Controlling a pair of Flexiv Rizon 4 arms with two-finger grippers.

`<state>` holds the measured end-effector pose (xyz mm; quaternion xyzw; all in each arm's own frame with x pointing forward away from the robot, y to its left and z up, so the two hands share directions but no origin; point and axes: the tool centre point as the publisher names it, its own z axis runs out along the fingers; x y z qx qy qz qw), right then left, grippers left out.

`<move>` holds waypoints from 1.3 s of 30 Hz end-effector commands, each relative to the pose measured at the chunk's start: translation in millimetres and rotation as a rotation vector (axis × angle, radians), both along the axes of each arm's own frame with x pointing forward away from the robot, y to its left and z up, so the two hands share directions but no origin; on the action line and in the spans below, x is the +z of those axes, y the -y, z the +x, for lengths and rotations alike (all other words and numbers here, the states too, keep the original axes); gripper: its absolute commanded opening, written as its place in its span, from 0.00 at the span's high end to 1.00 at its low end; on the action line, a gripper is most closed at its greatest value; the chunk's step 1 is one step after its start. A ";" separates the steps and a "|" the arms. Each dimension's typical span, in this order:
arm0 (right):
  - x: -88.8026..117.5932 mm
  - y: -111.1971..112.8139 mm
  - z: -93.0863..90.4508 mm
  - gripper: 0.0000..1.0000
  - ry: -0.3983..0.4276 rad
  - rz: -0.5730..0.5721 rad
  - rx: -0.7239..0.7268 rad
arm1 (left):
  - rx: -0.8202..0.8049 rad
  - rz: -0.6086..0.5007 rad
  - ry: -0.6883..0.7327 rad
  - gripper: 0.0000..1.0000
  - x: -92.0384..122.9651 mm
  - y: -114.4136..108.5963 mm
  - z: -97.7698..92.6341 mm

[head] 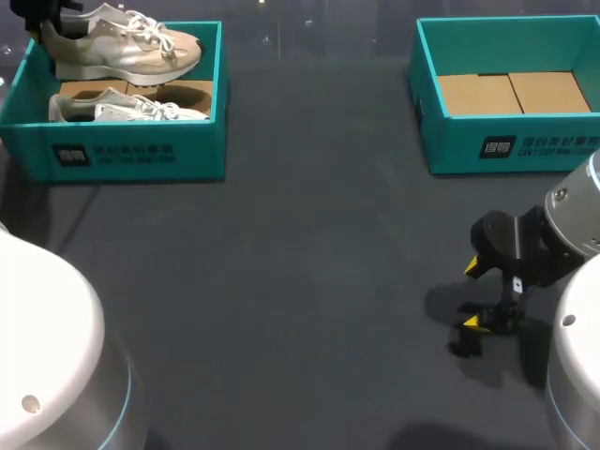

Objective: Take the shoe out of the shoebox, open the shoe tongue, remove and reinsert the insole, then place the shoe into the shoebox

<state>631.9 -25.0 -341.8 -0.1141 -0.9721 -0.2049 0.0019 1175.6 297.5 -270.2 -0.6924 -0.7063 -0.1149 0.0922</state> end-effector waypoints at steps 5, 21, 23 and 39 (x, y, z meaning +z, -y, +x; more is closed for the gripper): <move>0.7 0.3 -2.0 0.00 0.002 -0.001 -0.001 | -0.004 0.006 -0.028 1.00 -18.1 2.9 9.0; 0.7 0.3 -2.0 0.00 0.002 -0.001 -0.001 | 0.024 -0.002 -0.057 1.00 -57.4 11.4 20.2; 0.7 0.3 -2.0 0.00 0.002 -0.001 -0.001 | 0.016 0.000 -0.052 1.00 -62.4 12.7 20.0; 0.7 0.3 -2.0 0.00 0.002 -0.001 -0.001 | -0.017 -0.006 0.003 1.00 -83.0 19.6 8.7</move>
